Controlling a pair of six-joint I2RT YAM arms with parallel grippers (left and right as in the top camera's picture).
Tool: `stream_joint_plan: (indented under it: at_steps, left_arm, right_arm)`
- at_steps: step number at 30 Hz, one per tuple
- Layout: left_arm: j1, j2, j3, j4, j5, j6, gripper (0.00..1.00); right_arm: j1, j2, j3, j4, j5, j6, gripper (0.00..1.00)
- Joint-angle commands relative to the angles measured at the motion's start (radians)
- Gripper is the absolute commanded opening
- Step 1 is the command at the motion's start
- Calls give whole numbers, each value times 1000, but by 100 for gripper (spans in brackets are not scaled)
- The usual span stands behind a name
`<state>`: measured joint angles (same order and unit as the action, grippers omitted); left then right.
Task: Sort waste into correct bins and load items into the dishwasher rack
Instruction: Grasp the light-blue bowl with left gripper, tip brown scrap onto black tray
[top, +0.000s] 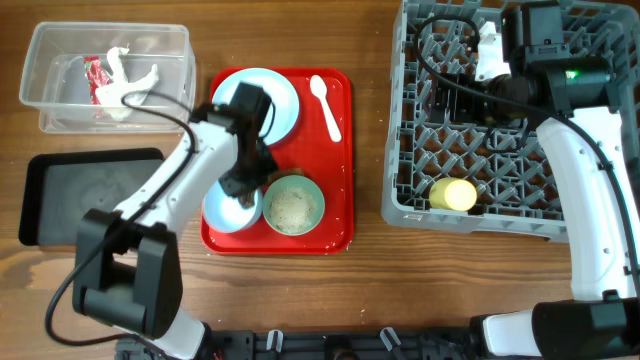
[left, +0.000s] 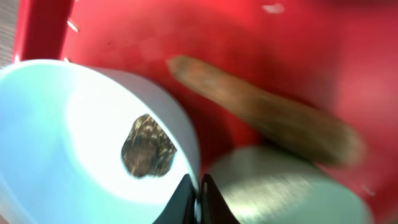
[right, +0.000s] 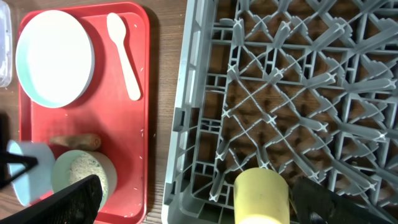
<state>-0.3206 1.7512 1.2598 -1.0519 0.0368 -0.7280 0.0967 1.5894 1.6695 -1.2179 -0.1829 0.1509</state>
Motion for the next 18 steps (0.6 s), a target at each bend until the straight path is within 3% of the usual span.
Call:
stream_joint_plan:
  at_steps: [1, 5, 9, 13, 15, 18]
  left_arm:
    - [29, -9, 214, -77, 54, 138, 4]
    - [183, -11, 356, -180, 167, 290, 4]
    - [507, -10, 353, -236, 444, 540, 4]
    - [857, -3, 252, -231, 873, 881, 4]
    - [1009, -3, 159, -218, 1058, 996, 4]
    - [1197, -2, 26, -145, 1216, 1038, 4]
  right_arm:
    - [7, 11, 6, 7, -10, -20, 100]
    - [7, 11, 6, 18, -10, -20, 100]
    - [7, 11, 6, 22, -10, -20, 100]
    - [8, 17, 6, 23, -13, -17, 100]
    - [8, 18, 6, 21, -41, -17, 99]
    - [8, 19, 6, 21, -48, -17, 100]
